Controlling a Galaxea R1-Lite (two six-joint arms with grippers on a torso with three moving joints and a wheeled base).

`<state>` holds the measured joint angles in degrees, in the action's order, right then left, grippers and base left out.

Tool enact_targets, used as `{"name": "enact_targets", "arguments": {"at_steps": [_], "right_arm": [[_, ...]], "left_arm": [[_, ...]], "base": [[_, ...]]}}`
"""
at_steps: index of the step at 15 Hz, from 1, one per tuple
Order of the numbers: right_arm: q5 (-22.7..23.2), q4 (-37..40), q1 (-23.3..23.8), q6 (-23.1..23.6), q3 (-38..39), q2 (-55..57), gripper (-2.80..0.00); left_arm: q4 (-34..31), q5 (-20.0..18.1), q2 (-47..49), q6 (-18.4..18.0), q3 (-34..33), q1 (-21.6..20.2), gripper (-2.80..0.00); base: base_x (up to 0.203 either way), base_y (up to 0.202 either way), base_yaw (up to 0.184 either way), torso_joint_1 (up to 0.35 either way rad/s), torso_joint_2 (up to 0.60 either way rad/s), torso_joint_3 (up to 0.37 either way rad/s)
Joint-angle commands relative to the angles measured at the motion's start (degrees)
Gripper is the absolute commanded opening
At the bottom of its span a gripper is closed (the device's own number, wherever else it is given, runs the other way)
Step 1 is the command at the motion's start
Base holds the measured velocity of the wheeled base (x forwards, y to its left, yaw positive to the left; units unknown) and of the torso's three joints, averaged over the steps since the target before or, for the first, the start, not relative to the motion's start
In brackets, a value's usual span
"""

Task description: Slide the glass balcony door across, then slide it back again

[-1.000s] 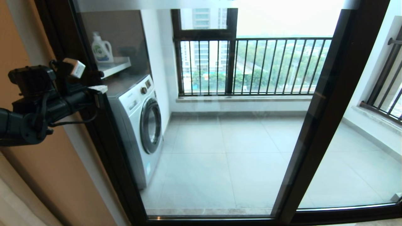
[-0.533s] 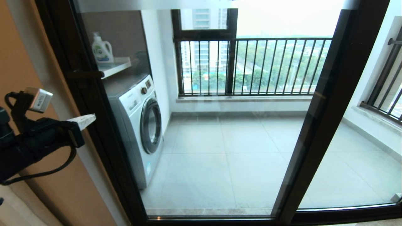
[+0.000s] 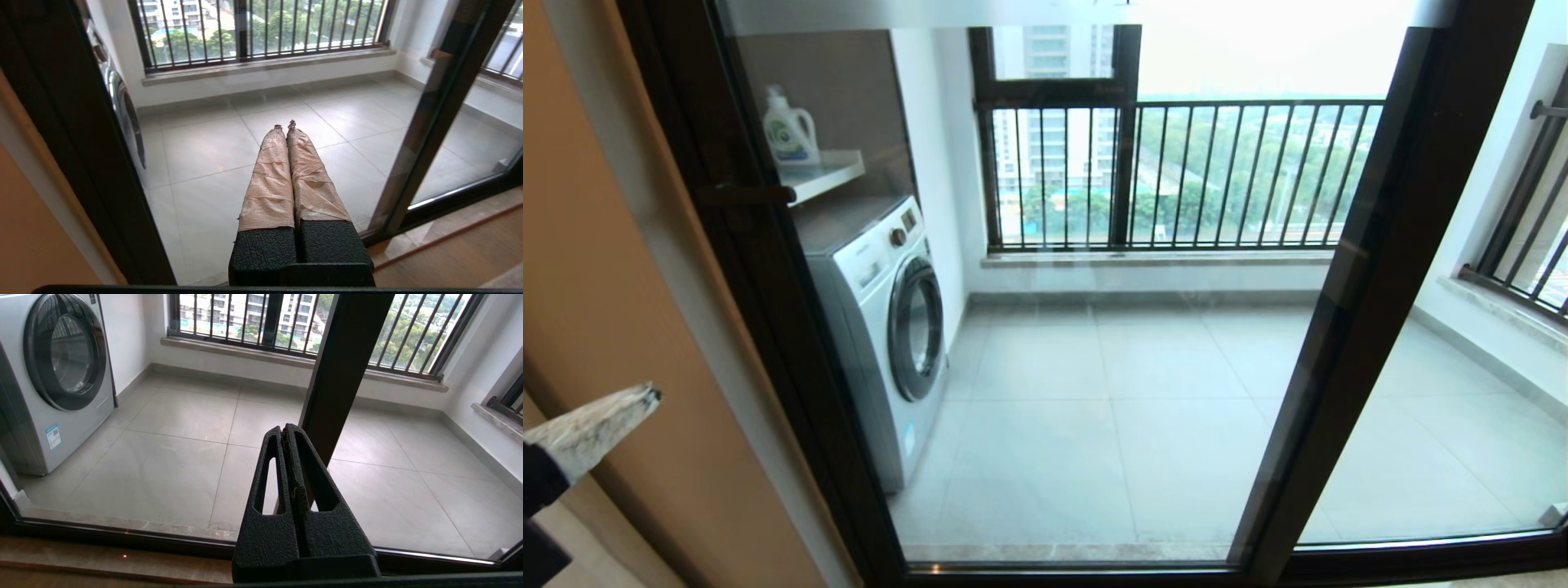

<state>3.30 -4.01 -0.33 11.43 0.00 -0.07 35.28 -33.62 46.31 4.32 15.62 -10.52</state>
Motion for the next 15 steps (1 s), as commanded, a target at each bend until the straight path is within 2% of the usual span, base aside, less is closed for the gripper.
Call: {"name": "enact_targets", "arguments": {"at_steps": [1,3,6,7,9,11,12,13,15], "right_arm": [[0.0,0.0,0.0,0.1,0.7,0.0,-2.80],[0.0,0.0,0.0,0.1,0.7,0.0,-2.80],[0.1,0.0,0.0,0.1,0.7,0.0,-2.80],[0.0,0.0,0.0,0.1,0.7,0.0,-2.80],[0.0,0.0,0.0,0.1,0.7,0.0,-2.80],[0.0,0.0,0.0,0.1,0.7,0.0,-2.80],[0.1,0.0,0.0,0.1,0.7,0.1,-2.80],[0.1,0.0,0.0,0.1,0.7,0.1,-2.80],[0.1,0.0,0.0,0.1,0.7,0.0,-2.80]], "left_arm": [[-17.6,-1.8,-17.9,0.7,2.1,0.1,-2.80],[-31.3,-4.2,-24.7,2.6,7.4,2.0,-2.80],[-39.1,-4.8,-28.5,3.4,11.0,9.9,-2.80],[-42.9,-4.7,-30.1,3.3,12.2,11.5,-2.80],[-45.0,-3.5,-33.8,3.1,11.9,11.7,-2.80],[-47.4,-0.5,-39.0,1.9,9.9,11.2,-2.80],[-49.1,0.9,-42.0,-0.4,7.8,11.1,-2.80],[-52.2,3.9,-45.0,-4.8,4.9,11.0,-2.80],[-53.5,15.4,-46.3,-11.4,-2.0,10.9,-2.80]], "base": [[0.000,0.000,0.000,0.000,0.00,0.000],[0.000,0.000,0.000,0.000,0.00,0.000],[0.000,0.000,0.000,0.000,0.00,0.000],[0.000,0.000,0.000,0.000,0.00,0.000],[0.000,0.000,0.000,0.000,0.00,0.000],[0.000,0.000,0.000,0.000,0.00,0.000],[0.000,0.000,0.000,0.000,0.00,0.000],[0.000,0.000,0.000,0.000,0.00,0.000],[0.000,0.000,0.000,0.000,0.00,0.000]]}}
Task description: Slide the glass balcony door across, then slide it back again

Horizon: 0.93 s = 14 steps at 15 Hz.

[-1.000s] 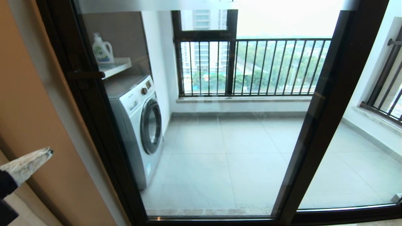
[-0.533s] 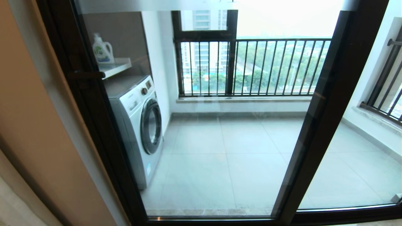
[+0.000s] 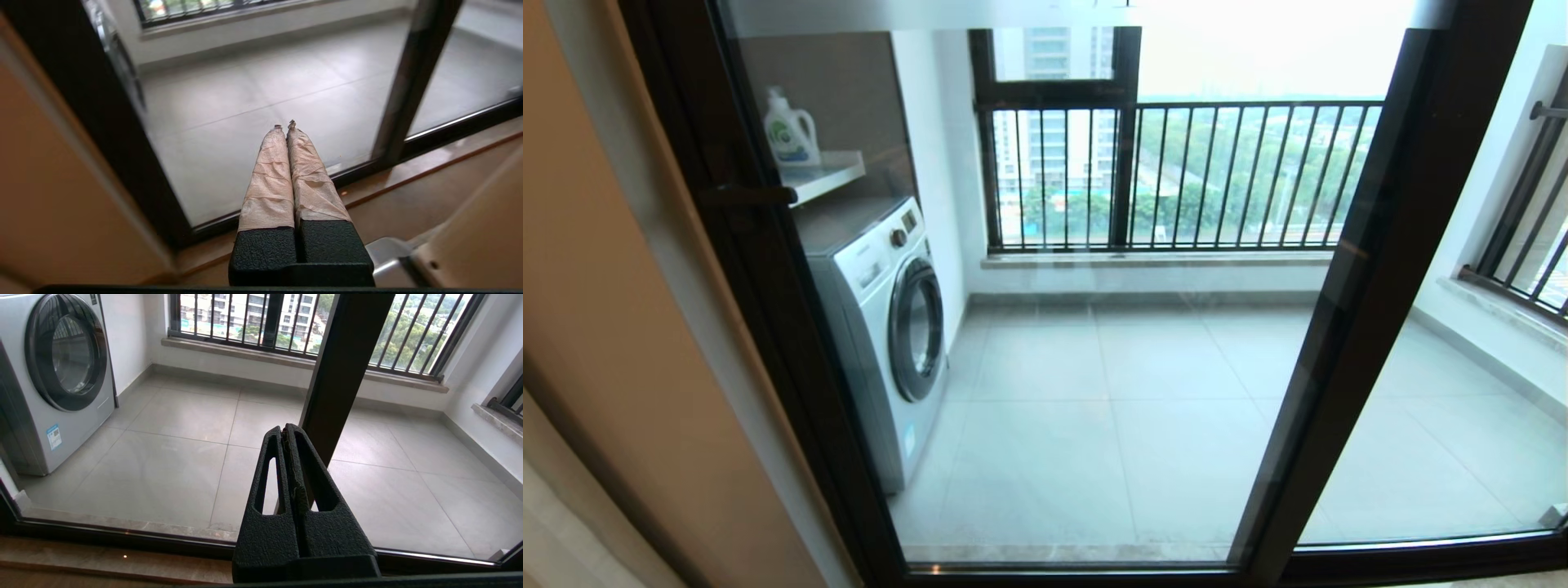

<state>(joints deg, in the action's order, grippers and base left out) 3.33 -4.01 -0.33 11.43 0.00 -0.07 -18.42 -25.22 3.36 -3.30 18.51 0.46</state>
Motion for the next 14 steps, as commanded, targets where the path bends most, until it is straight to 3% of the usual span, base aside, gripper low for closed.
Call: {"name": "enact_targets", "arguments": {"at_steps": [1,3,5,14], "right_arm": [[0.0,0.0,0.0,0.1,0.7,0.0,-2.80],[0.1,0.0,0.0,0.1,0.7,0.0,-2.80],[0.0,0.0,0.0,0.1,0.7,0.1,-2.80],[0.0,0.0,0.0,0.0,0.7,0.1,-2.80]], "left_arm": [[4.6,10.9,-3.3,-5.5,-9.7,-0.1,-2.80],[18.9,18.3,-3.3,-7.1,-17.1,-0.2,-2.80],[18.2,22.6,-3.2,-5.2,-18.4,-0.2,-2.80],[18.1,22.8,-3.2,-3.3,-18.5,-0.2,-2.80]], "base": [[0.000,0.000,0.000,0.000,0.00,0.000],[0.000,0.000,0.000,0.000,0.00,0.000],[0.000,0.000,0.000,0.000,0.00,0.000],[0.000,0.000,0.000,0.000,0.00,0.000]]}}
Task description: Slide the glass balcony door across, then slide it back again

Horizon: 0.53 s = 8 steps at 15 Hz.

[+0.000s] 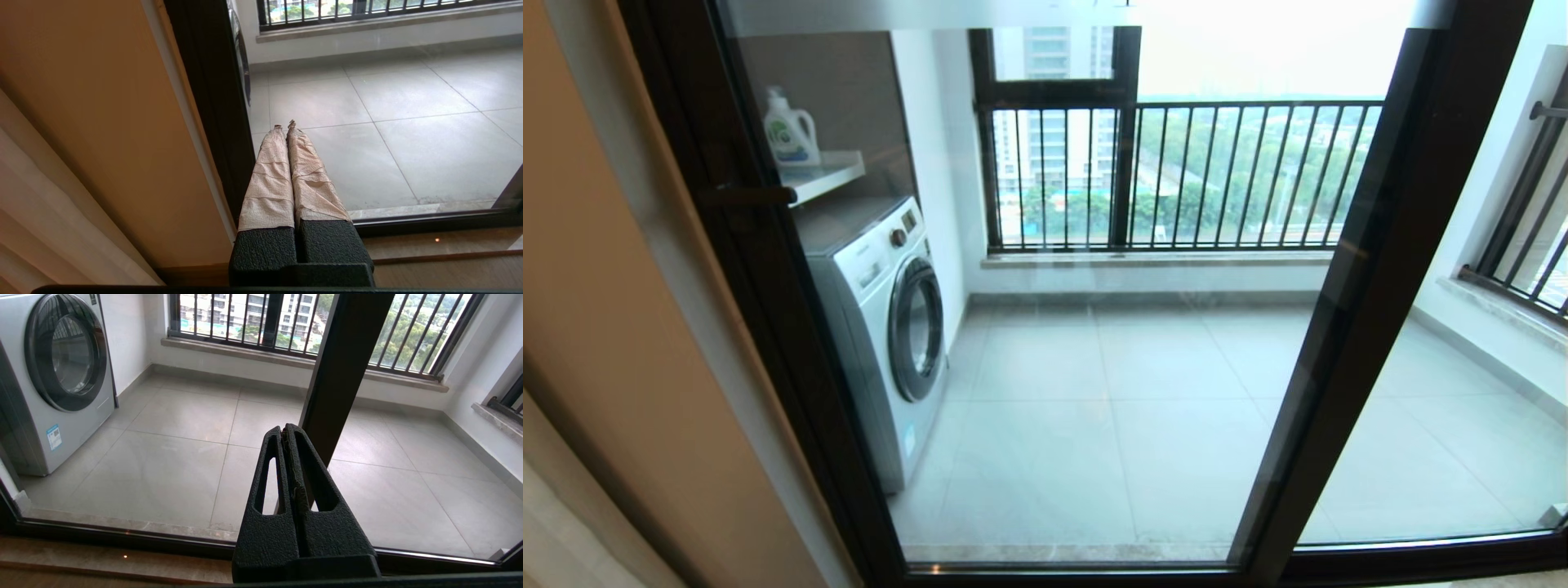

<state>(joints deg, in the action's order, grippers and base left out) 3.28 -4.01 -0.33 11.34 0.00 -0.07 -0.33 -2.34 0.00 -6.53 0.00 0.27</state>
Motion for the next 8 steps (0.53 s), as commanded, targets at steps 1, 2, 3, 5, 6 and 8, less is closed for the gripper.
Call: {"name": "enact_targets", "arguments": {"at_steps": [1,2,3,5,6,8], "right_arm": [[0.1,0.0,0.0,0.1,0.7,0.0,-2.80],[0.1,0.1,0.0,-0.6,0.7,0.0,-2.80],[0.0,1.3,0.0,-1.7,0.7,0.0,-2.80],[-0.2,2.7,0.0,-3.7,0.7,0.0,-2.80],[-0.2,2.6,0.0,-4.3,0.7,0.0,-2.80],[-0.2,2.6,0.0,-4.2,0.7,0.0,-2.80]], "left_arm": [[0.0,0.0,0.2,-0.1,0.0,0.0,-2.80],[0.0,0.1,0.2,0.0,0.0,0.0,-2.80],[0.0,0.1,0.2,0.2,0.0,0.0,-2.80],[0.0,0.1,0.2,0.3,0.0,0.0,-2.80],[0.0,0.1,0.2,0.4,0.0,0.0,-2.80],[0.0,0.1,0.2,0.6,0.0,0.0,-2.80]], "base": [[0.000,0.000,0.000,0.000,0.00,0.000],[0.000,0.000,0.000,0.000,0.00,0.000],[0.000,0.000,0.000,0.000,0.00,0.000],[0.000,0.000,0.000,0.000,0.00,0.000],[0.000,0.000,0.000,0.000,0.00,0.000],[0.000,0.000,0.000,0.000,0.00,0.000]]}}
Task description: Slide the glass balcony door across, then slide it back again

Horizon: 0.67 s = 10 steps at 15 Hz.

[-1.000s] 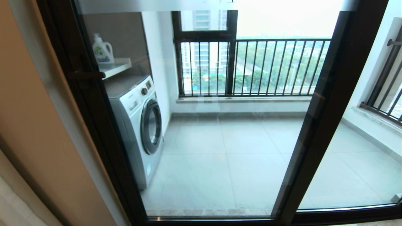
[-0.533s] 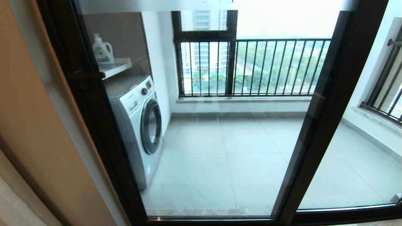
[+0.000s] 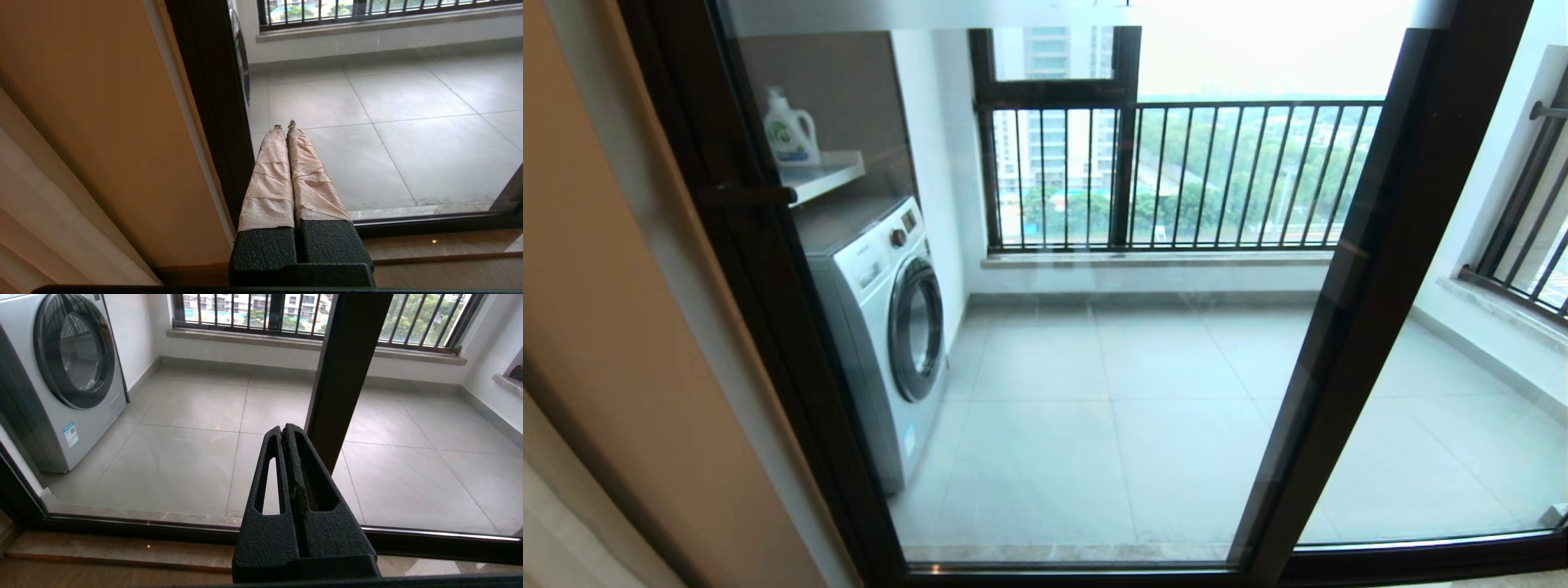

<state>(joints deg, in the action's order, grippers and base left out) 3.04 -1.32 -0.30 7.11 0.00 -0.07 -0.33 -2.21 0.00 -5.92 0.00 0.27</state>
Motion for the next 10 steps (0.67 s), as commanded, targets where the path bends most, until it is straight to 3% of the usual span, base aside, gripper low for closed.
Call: {"name": "enact_targets", "arguments": {"at_steps": [1,3,10], "right_arm": [[-0.1,-0.1,0.0,-0.7,0.7,0.1,-2.80],[-0.8,-0.1,0.0,-3.2,0.6,0.1,-2.80],[-1.5,-0.1,0.0,-5.3,0.6,0.1,-2.80]], "left_arm": [[0.0,0.0,0.2,0.0,0.0,0.0,-2.80],[0.0,0.0,0.2,0.0,0.0,0.0,-2.80],[0.0,0.0,0.2,0.1,0.0,0.0,-2.80]], "base": [[0.000,0.000,0.000,0.000,0.00,0.000],[0.000,0.000,0.000,0.000,0.00,0.000],[0.000,0.000,0.000,0.000,0.00,0.000]]}}
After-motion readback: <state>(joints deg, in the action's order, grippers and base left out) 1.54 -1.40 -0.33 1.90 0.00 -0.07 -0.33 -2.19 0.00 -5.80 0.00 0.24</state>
